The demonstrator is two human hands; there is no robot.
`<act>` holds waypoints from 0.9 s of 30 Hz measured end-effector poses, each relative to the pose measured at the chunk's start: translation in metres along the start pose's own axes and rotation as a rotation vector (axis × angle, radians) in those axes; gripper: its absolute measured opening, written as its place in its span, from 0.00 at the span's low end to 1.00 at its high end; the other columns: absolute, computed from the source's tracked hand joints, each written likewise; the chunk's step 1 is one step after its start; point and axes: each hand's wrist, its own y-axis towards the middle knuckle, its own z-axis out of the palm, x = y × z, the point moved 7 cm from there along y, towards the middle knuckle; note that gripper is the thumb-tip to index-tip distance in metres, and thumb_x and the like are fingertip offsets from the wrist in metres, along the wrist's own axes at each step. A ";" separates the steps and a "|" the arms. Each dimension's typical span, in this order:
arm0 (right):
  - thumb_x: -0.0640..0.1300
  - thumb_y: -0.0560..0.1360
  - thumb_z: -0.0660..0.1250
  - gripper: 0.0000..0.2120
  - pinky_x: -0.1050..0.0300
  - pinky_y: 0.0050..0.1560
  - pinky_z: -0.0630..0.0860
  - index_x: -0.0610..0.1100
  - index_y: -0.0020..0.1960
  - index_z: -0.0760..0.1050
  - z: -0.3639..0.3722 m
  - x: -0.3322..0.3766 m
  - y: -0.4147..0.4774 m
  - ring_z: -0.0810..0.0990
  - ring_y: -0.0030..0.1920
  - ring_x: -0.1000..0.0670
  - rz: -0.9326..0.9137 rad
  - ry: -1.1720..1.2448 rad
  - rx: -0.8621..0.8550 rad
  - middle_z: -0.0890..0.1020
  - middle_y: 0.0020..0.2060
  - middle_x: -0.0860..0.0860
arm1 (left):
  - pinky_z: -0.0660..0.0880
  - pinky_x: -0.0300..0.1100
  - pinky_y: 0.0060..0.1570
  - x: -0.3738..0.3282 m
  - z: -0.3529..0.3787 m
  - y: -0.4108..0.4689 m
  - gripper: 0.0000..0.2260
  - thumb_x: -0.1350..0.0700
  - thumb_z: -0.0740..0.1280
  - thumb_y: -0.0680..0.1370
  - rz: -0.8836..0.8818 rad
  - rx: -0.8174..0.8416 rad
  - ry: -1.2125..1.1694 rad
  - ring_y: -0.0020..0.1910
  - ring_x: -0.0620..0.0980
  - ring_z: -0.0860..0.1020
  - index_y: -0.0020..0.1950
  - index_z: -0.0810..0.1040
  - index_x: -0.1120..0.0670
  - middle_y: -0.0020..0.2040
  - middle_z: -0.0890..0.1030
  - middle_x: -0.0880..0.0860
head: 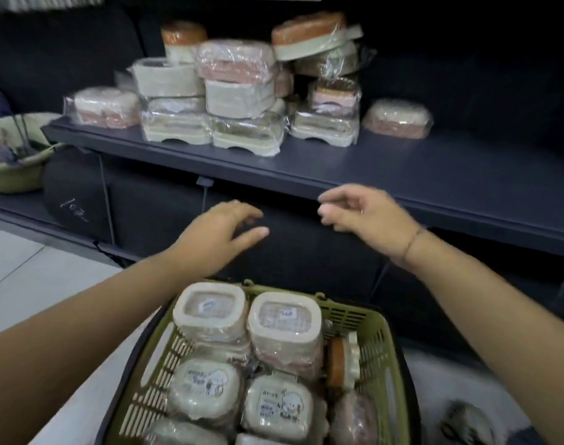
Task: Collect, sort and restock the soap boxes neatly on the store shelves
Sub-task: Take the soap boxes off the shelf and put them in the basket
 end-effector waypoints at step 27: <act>0.72 0.59 0.72 0.52 0.49 0.69 0.67 0.45 0.74 0.63 -0.118 0.096 0.299 0.71 0.67 0.44 -0.259 -0.718 -0.218 0.71 0.69 0.46 | 0.56 0.60 0.71 0.091 -0.163 0.223 0.58 0.17 0.57 0.50 -0.268 0.099 0.303 0.75 0.59 0.56 0.77 0.61 0.42 0.76 0.59 0.51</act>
